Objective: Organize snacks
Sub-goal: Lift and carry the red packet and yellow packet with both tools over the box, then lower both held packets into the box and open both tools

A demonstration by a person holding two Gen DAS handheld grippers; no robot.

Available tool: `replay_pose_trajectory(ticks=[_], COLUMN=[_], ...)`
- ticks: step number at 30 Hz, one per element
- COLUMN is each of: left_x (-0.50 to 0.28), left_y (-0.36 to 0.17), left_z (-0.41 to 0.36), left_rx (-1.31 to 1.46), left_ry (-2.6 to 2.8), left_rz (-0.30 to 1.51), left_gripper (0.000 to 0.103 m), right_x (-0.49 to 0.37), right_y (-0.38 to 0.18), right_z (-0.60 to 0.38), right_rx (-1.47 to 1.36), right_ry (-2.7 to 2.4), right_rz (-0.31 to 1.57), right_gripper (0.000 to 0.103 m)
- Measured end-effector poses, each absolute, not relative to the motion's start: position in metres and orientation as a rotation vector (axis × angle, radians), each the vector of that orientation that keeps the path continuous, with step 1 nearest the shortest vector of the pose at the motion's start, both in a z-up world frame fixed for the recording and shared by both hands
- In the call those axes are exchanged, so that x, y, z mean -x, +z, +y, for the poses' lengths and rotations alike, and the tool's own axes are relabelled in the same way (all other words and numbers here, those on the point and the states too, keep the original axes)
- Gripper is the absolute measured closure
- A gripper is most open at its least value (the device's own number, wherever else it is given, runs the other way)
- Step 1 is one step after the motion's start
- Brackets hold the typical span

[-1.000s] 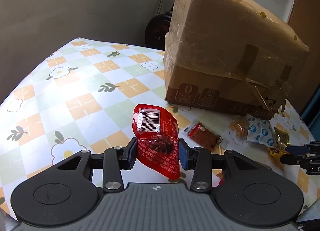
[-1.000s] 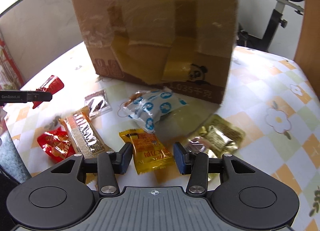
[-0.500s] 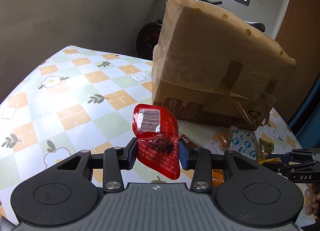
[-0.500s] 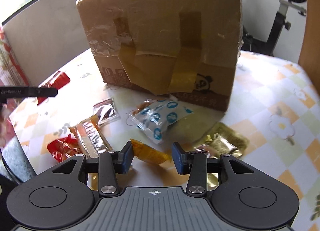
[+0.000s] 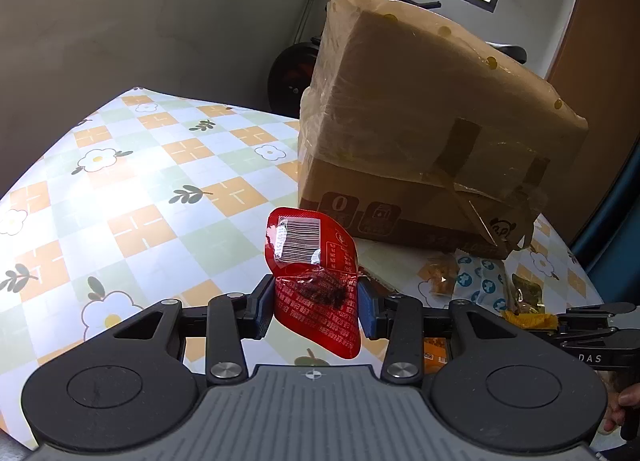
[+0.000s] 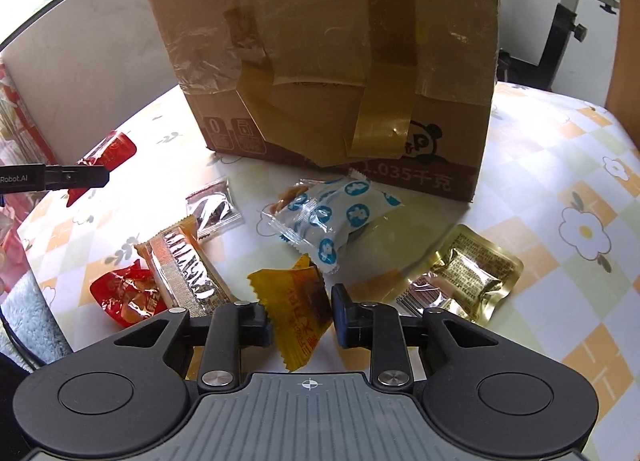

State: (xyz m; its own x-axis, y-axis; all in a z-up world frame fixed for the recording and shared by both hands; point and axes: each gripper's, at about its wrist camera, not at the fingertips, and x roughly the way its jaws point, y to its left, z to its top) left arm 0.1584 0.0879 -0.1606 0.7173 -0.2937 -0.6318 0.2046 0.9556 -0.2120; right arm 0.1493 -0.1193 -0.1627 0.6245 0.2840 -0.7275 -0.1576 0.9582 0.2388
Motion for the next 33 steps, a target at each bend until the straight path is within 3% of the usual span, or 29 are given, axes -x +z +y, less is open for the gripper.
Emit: replay_pose_trajectory(ticks=[10, 19, 28, 30, 32, 33], left_x=[-0.155, -0.167, -0.253, -0.268, -0.28, -0.285], left_y=[-0.131, -0.041, -0.006, -0.009, -0.013, -0.016], left_z=[0.086, 0.059, -0.003, -0.016, -0.024, -0.024], left_rx=[0.15, 0.082, 0.044, 0.019, 0.006, 0.002], left_ry=[-0.327, -0.454, -0.507, -0.49, -0.483, -0.477], left_rz=[0.652, 0.395, 0.355, 0.367, 0.401, 0.424], left_gripper=[0.059, 0.058, 0.058, 0.054, 0.043, 0.036], right_x=[-0.142, -0.181, -0.277, -0.294, -0.304, -0.305], right_y=[-0.098, 0.002, 0.002, -0.007, -0.013, -0.015], right_z=[-0.137, -0.151, -0.144, -0.141, -0.138, -0.138], right_rx=[-0.207, -0.177, -0.1, -0.109, -0.103, -0.1], right_ry=[0.304, 0.383, 0.27, 0.245, 0.211, 0.198], right_rz=[0.706, 0.434, 0.438, 0.467, 0.481, 0.482], right_gripper=[0.091, 0.091, 0.091, 0.09, 0.085, 0.076])
